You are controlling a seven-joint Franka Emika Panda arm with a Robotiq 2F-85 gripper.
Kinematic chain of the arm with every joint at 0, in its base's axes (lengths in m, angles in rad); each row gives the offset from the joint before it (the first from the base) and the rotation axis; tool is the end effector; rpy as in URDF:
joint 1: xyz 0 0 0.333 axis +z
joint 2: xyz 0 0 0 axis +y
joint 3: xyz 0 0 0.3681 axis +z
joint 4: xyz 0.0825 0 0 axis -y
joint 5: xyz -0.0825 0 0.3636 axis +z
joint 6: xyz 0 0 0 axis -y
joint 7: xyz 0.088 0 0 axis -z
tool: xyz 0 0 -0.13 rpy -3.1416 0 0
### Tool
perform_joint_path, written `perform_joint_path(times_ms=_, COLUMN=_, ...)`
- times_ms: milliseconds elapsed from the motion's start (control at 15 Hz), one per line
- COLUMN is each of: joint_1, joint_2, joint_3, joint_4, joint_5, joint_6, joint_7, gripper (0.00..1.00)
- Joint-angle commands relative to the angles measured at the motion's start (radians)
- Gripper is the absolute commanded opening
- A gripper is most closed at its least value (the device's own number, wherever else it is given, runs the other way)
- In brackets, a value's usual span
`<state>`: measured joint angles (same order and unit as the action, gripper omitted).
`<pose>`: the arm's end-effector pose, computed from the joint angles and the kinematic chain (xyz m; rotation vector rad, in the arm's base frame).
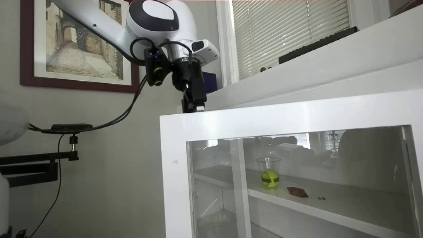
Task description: Open the right door of the cabinet.
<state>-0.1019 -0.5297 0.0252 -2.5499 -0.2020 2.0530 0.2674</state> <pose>0.3393 -0.0403 0.4831 2.9272 -0.3772 0.0738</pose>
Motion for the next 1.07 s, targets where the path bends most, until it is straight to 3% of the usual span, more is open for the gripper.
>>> perform_joint_path(times_ms=0, joint_1=-0.045, joint_2=-0.050, joint_3=-0.002, joint_4=-0.032, joint_5=-0.049, joint_6=-0.010, joint_7=0.012, gripper=1.00)
perform_joint_path(times_ms=1000, joint_1=-0.204, joint_2=-0.146, joint_3=-0.046, joint_4=-0.096, joint_5=-0.169, joint_6=-0.027, joint_7=0.083, gripper=1.00)
